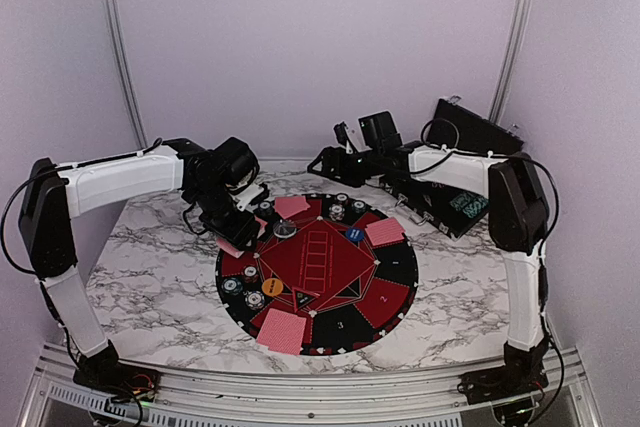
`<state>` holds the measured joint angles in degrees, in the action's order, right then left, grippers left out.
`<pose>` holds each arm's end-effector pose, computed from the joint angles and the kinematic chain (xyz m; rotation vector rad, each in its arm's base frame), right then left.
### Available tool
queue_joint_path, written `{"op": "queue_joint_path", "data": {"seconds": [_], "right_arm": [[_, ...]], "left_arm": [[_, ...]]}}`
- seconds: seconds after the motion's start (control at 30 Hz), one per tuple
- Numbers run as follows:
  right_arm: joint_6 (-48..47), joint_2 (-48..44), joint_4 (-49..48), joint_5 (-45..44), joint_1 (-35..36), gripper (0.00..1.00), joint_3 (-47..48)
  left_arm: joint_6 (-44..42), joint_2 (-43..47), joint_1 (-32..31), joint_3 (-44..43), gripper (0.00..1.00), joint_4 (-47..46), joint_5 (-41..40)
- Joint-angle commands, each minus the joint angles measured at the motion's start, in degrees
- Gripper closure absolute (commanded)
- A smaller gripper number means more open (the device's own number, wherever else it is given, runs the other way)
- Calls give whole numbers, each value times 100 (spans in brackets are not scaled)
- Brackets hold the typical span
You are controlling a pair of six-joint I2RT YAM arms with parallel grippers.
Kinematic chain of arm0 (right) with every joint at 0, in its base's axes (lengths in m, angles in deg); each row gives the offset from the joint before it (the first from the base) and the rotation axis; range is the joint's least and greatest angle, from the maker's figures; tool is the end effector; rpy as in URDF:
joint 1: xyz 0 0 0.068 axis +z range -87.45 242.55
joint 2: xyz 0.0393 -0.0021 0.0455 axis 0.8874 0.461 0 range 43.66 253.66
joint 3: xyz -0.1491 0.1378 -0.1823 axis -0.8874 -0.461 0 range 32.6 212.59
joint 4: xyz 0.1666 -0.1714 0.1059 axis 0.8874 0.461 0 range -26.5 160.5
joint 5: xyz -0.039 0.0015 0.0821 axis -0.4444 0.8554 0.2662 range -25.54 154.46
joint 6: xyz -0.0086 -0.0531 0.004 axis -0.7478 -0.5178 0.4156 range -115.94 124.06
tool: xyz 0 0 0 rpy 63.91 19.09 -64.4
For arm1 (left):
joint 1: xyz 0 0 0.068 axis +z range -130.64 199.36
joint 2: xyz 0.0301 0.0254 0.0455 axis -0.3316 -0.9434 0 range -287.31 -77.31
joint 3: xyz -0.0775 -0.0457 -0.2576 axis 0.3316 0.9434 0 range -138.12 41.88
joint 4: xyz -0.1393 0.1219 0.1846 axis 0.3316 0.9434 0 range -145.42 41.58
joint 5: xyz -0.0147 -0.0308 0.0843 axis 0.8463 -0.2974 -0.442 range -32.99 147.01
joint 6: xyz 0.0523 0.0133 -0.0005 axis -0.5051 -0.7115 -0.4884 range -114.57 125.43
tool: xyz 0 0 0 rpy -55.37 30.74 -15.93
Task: Distribute texas hold em gaming equipment
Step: Distribute the poker card in the dealer area.
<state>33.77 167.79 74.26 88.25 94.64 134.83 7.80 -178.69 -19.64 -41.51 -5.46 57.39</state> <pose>0.4223 0.2818 0.2388 -0.3082 2.2618 1.0468 0.2833 -0.2297 0.2521 0.8745 2.6358 -0.1997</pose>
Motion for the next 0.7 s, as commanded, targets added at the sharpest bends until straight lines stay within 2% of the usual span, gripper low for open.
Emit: {"op": "queue_joint_path", "data": {"seconds": [0.0,0.4,0.67], "right_arm": [[-20,-463,-353,90,55,18,-455],[44,-1166,-624,305,60,8,-1439],[195,-1506,-956,913,60,8,-2093]], "left_arm": [[-9,-88,-17,-185,72,-47,78],[22,-102,-98,-212,72,-47,46],[41,-130,-185,-289,72,-47,7]]}}
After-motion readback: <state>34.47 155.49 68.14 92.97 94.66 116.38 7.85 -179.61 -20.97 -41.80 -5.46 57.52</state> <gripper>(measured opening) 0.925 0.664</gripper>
